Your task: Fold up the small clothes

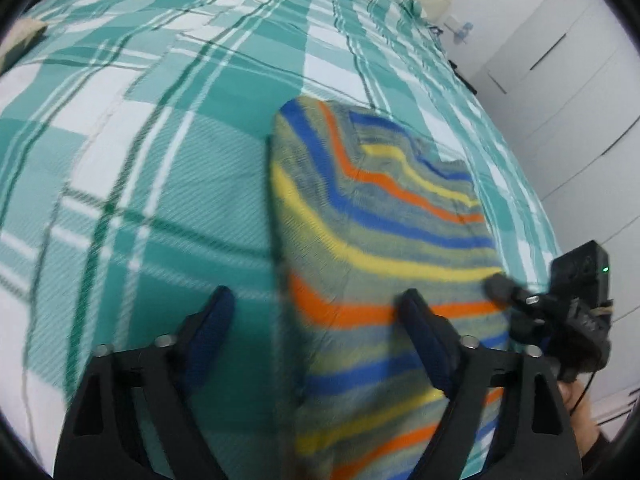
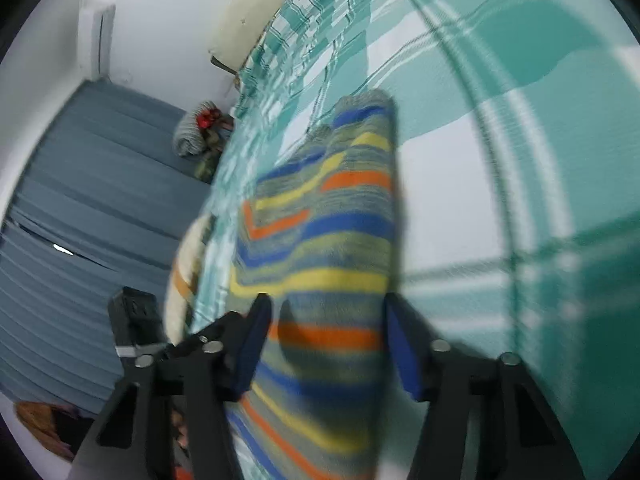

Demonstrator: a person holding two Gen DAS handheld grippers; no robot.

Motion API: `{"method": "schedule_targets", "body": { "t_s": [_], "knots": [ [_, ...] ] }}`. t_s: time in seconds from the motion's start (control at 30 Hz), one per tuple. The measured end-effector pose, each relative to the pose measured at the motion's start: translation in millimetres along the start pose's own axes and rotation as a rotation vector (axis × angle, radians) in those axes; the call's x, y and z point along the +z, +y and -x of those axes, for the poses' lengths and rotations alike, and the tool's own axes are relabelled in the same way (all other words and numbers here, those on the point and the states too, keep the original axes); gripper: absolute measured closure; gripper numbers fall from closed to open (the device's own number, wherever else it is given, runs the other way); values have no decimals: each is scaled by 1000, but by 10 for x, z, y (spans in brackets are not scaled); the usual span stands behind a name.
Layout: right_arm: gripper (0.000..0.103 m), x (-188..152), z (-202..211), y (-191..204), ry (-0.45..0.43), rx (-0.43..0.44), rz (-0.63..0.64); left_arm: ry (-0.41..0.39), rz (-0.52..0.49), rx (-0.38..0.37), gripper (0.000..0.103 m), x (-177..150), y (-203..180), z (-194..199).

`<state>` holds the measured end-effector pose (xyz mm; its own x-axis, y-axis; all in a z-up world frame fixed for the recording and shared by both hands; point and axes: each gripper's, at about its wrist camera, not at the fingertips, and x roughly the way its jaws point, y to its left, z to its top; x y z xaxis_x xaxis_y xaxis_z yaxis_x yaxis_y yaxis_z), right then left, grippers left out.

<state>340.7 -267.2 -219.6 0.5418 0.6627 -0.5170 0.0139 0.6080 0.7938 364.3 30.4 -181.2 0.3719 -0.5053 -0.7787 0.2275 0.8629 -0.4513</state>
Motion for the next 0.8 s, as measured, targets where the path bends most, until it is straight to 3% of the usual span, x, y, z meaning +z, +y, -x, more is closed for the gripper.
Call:
{"method": "schedule_targets", "body": {
  "t_s": [0.03, 0.07, 0.17, 0.2, 0.3, 0.43, 0.5, 0.53, 0.57, 0.6, 0.63, 0.7, 0.8],
  "knots": [
    [60, 8, -55, 19, 4, -8, 6, 34, 8, -23, 84, 27, -31, -63],
    [70, 15, -128, 65, 11, -49, 31, 53, 18, -22, 86, 45, -45, -83],
    [75, -21, -153, 461, -4, -239, 226, -6, -63, 60, 89, 55, -299, 107],
    [75, -40, -115, 603, -18, -266, 288, -22, -83, 68, 89, 56, -360, 182],
    [76, -99, 99, 1036, -67, -278, 420, -79, -123, 62, 89, 43, -588, 529],
    [76, -132, 447, 1410, -119, -242, 460, -116, -168, 48, 88, -16, -837, 896],
    [76, -173, 589, 1414, -115, -242, 427, -94, -177, 76, 75, -73, -872, 866],
    [75, -186, 604, 1379, -110, -250, 408, -54, -176, 120, 49, -169, -841, 763],
    [66, -222, 628, 1276, -96, -277, 372, -27, -173, 171, 22, -270, -779, 674],
    [59, -291, 627, 1076, -62, -338, 326, -8, -170, 238, 19, -412, -666, 607],
    [40, -349, 666, 886, -36, -408, 292, 3, -172, 282, 22, -525, -594, 580],
    [36, -547, 790, 589, -9, -512, 255, 23, -170, 368, 23, -858, -417, 643],
    [35, -926, 1086, 455, -11, -614, 303, -31, -177, 433, 20, -1277, -362, 1003]
  ]
}}
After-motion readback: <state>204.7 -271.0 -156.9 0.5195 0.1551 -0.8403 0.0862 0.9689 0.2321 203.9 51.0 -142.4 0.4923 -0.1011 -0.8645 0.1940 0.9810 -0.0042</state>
